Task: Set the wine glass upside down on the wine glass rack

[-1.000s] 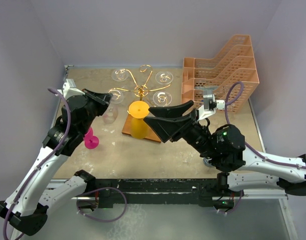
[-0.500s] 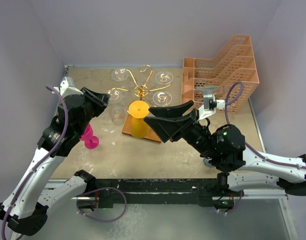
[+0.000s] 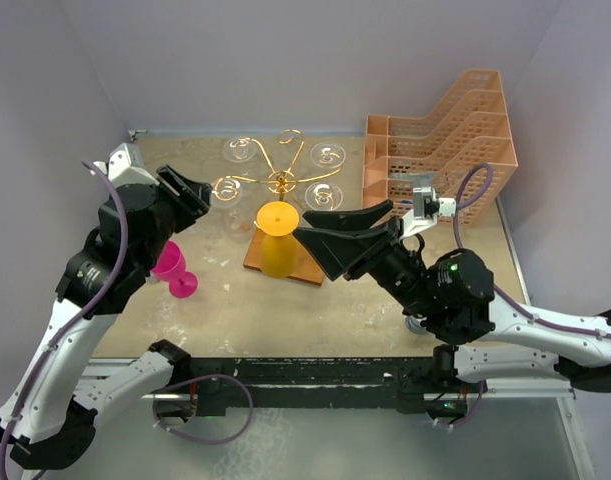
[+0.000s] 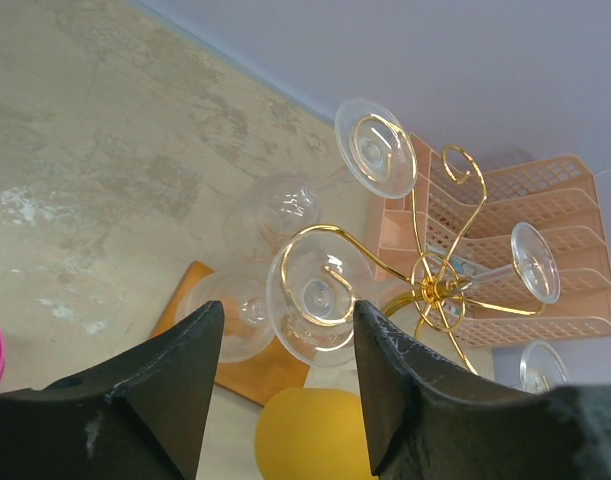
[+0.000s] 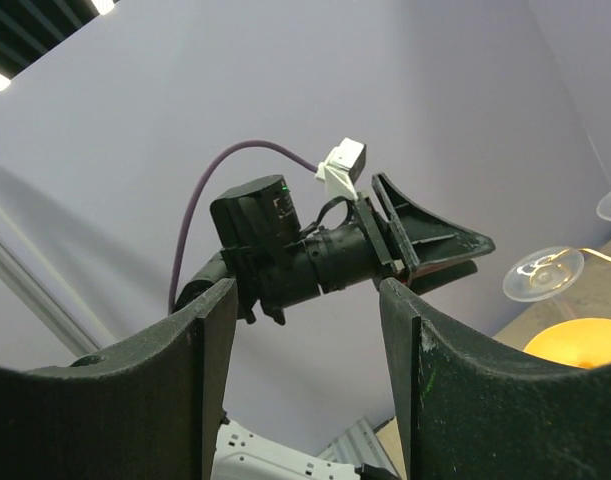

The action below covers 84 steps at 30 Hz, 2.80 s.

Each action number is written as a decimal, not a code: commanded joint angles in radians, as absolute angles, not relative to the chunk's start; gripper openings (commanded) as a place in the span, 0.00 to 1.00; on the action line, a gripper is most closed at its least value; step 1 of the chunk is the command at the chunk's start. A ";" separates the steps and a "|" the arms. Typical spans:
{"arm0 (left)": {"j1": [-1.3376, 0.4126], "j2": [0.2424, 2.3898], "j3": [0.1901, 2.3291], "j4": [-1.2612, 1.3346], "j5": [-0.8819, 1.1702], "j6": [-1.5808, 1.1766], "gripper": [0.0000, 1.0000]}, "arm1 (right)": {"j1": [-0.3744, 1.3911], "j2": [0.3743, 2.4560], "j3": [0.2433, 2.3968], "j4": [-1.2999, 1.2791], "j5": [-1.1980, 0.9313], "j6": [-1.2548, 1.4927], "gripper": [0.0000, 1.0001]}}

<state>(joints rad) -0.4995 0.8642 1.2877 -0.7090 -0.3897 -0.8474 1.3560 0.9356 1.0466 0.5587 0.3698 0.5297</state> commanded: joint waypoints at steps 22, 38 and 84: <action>-0.497 0.866 1.231 -0.991 -0.747 -0.665 0.45 | 1.358 0.868 1.024 0.512 0.491 0.603 0.62; -0.460 0.966 1.028 -0.897 -0.702 -0.705 0.42 | 1.358 0.846 1.016 0.495 0.498 0.612 0.61; -0.233 0.847 1.547 -0.926 -0.491 -0.706 0.00 | 1.358 0.907 1.046 0.490 0.507 0.730 0.61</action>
